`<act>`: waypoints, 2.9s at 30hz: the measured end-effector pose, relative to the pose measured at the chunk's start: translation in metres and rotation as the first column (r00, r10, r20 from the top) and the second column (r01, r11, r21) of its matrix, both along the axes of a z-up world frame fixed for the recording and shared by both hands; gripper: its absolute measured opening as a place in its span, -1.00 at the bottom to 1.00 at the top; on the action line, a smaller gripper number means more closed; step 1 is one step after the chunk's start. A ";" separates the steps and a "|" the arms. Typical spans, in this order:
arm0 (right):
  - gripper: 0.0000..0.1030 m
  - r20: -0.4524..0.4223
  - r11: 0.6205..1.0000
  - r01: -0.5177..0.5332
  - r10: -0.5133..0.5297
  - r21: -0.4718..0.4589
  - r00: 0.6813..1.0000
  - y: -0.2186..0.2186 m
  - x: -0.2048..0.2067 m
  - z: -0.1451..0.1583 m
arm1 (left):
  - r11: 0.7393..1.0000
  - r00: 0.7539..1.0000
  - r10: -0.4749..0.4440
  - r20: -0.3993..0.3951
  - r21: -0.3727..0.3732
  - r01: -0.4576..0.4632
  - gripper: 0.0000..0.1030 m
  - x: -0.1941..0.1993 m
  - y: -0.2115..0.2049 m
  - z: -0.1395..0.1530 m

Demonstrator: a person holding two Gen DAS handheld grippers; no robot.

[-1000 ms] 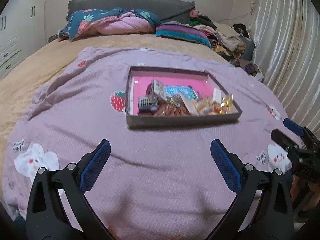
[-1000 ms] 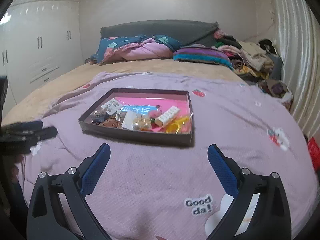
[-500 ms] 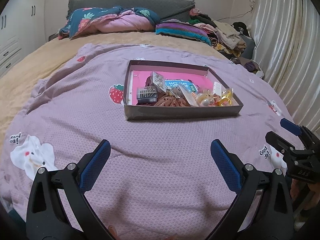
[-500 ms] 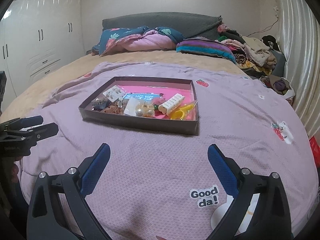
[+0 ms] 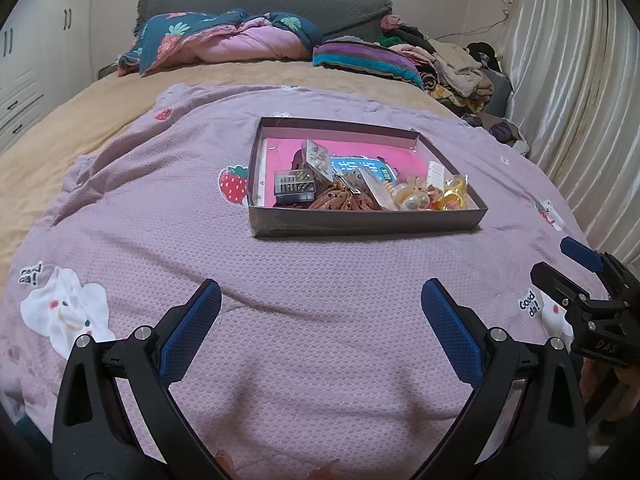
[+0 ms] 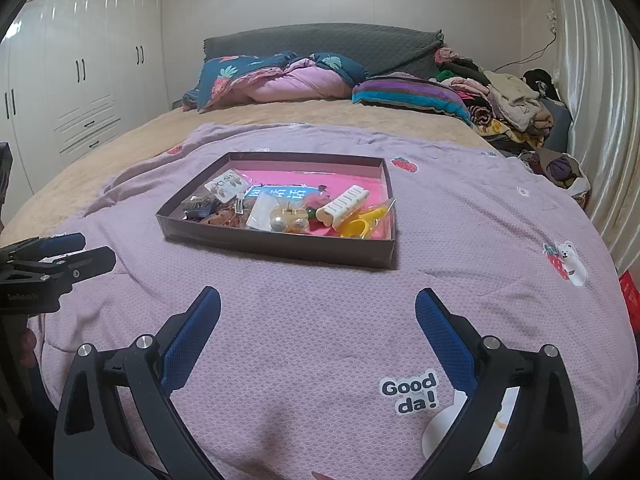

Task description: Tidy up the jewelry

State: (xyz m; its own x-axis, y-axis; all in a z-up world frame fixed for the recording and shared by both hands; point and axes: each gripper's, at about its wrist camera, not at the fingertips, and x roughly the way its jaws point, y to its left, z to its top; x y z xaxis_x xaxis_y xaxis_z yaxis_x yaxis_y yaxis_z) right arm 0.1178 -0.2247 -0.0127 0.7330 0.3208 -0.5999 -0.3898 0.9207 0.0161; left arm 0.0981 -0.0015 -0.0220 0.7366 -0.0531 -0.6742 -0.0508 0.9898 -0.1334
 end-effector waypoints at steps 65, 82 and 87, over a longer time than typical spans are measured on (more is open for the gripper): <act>0.89 -0.002 1.000 0.004 -0.004 0.005 1.000 -0.002 0.001 0.002 | 1.000 1.000 0.023 -0.011 0.022 -0.023 0.82 -0.001 0.003 0.005; 0.89 0.007 1.000 0.014 -0.014 -0.004 1.000 -0.002 0.001 0.002 | 1.000 1.000 0.023 -0.019 0.018 -0.023 0.82 -0.001 0.006 0.004; 0.89 0.010 1.000 0.019 -0.019 -0.009 1.000 -0.001 0.002 0.001 | 1.000 1.000 0.026 -0.016 -0.017 -0.027 0.82 -0.001 0.009 0.003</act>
